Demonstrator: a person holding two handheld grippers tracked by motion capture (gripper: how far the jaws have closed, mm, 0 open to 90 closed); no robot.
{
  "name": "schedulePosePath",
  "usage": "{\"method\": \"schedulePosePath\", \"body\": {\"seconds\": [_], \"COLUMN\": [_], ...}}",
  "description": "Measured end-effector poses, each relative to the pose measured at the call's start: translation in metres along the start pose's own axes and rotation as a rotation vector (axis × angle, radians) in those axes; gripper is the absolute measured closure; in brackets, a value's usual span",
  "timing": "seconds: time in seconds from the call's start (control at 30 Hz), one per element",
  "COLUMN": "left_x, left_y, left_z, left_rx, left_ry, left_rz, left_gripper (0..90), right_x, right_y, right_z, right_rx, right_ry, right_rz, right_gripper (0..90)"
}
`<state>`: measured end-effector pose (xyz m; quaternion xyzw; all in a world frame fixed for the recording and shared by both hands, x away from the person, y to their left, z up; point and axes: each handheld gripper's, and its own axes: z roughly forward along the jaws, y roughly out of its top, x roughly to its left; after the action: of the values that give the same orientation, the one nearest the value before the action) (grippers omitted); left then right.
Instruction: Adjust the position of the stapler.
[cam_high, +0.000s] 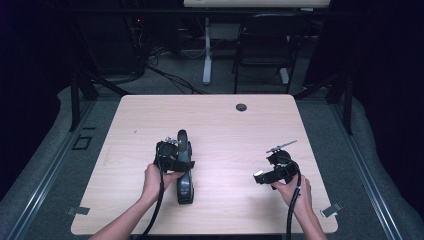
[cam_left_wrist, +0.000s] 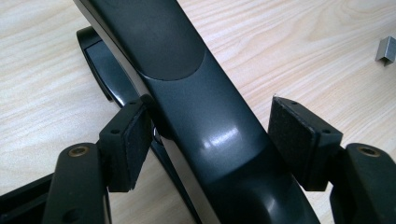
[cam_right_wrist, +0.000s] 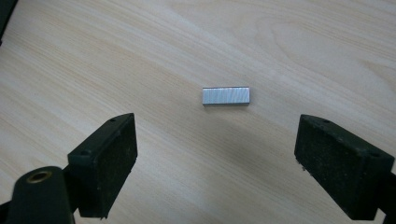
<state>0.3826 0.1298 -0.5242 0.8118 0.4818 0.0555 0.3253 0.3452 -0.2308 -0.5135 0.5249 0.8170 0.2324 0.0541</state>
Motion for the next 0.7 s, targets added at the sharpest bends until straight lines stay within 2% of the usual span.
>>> {"method": "schedulePosePath", "body": {"seconds": [0.13, 0.37, 0.57, 0.7], "left_x": [-0.0021, -0.0068, -0.0051, -0.0018], "left_y": [0.001, 0.0021, 0.0032, 0.003], "left_z": [0.0002, 0.0001, -0.0012, -0.0017], "left_rx": [0.012, 0.054, 0.077, 0.074], "left_ry": [0.011, 0.071, 0.086, 0.057], "left_rz": [0.04, 0.171, 0.23, 0.239], "left_gripper": [36.1, 44.5, 48.5, 49.9], "right_x": [-0.0009, -0.0014, 0.0003, -0.0009], "right_y": [-0.001, -0.0018, -0.0012, -0.0009], "right_z": [-0.0004, -0.0011, -0.0001, 0.0006], "right_rx": [-0.001, 0.013, 0.009, 0.023], "right_ry": [0.003, 0.014, 0.014, 0.009], "right_rz": [0.009, -0.003, -0.008, -0.024], "right_gripper": [13.1, 13.8, 14.1, 14.2]}}
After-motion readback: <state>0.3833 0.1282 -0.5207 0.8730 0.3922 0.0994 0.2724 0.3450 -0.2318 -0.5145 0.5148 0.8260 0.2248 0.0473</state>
